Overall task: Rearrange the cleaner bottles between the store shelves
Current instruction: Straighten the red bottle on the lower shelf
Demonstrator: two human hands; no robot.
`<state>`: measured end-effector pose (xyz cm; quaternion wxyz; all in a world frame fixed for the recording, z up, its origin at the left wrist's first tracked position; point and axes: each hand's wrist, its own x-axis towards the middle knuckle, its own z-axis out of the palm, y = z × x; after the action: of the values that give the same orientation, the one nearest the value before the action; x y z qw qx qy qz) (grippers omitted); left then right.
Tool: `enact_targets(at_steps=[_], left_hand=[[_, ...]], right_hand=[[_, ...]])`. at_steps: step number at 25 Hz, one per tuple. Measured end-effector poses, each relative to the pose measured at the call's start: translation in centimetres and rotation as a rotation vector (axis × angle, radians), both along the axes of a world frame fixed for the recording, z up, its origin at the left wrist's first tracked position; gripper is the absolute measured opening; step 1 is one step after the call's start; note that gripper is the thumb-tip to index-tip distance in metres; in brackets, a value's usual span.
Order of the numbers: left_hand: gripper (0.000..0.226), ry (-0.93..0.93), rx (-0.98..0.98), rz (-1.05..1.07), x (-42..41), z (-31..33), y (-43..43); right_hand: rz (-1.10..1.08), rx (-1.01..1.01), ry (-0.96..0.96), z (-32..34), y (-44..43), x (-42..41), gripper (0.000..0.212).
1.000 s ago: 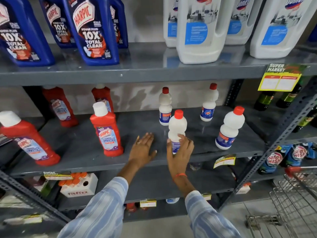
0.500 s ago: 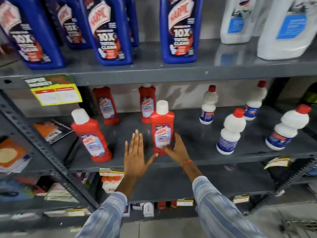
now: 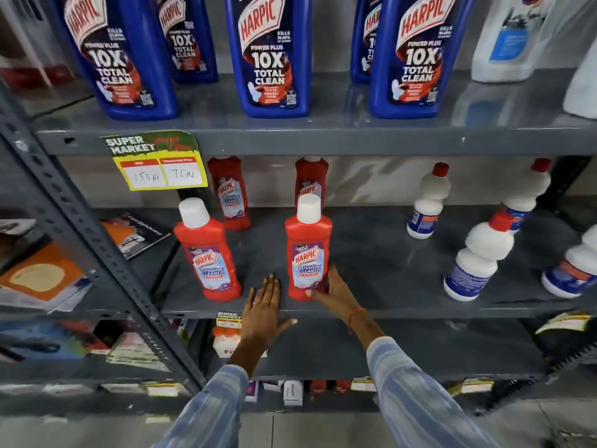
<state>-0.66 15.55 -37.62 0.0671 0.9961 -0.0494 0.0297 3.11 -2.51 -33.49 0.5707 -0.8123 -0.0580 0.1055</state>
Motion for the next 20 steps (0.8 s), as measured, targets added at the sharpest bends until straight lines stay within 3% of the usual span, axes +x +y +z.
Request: enact_targets(at_steps=[20], left_hand=[[0.093, 0.079, 0.096, 0.012, 0.2, 0.2, 0.0]], right_hand=[[0.168, -0.135, 0.029, 1.4, -1.5, 1.9, 0.084]])
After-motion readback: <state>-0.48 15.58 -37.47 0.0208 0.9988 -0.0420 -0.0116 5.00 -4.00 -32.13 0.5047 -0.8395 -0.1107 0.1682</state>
